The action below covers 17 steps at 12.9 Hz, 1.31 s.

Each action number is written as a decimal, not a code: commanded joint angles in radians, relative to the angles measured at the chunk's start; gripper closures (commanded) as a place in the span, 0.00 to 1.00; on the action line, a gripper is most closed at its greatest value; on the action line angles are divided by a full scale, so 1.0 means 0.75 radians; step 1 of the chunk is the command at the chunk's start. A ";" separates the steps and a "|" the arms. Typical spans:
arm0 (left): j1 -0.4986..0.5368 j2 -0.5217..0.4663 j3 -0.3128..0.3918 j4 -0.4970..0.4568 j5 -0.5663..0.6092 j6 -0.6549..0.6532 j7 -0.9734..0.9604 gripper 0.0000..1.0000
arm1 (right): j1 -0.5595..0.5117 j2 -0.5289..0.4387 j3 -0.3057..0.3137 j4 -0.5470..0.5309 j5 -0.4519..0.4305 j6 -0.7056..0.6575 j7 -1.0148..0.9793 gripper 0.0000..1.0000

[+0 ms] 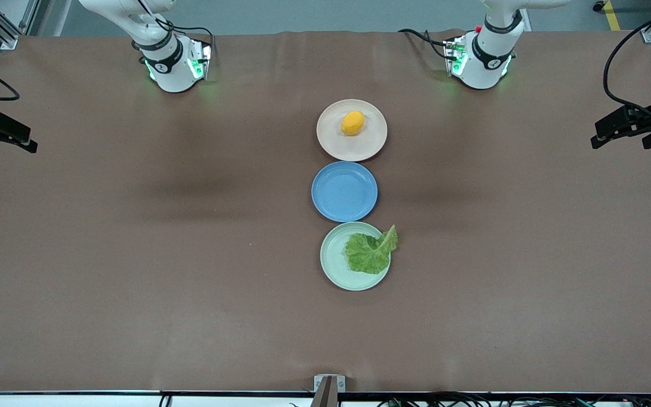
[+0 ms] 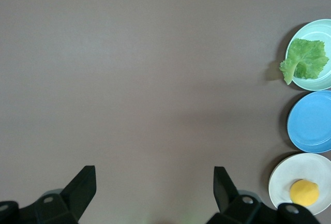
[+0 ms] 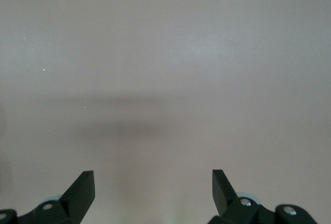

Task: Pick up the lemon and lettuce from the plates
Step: 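Move the left gripper over the lettuce leaf on the green plate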

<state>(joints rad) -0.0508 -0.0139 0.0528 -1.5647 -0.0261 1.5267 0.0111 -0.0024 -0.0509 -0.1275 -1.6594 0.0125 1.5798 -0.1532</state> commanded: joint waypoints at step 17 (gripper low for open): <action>-0.049 0.321 -0.262 0.110 -0.045 0.044 -0.439 0.00 | 0.001 -0.055 0.006 -0.062 -0.021 0.012 -0.021 0.00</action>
<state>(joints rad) -0.0866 0.1345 -0.1025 -1.5501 -0.0452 1.5575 -0.2254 -0.0015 -0.0540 -0.1252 -1.6686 -0.0057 1.5806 -0.1625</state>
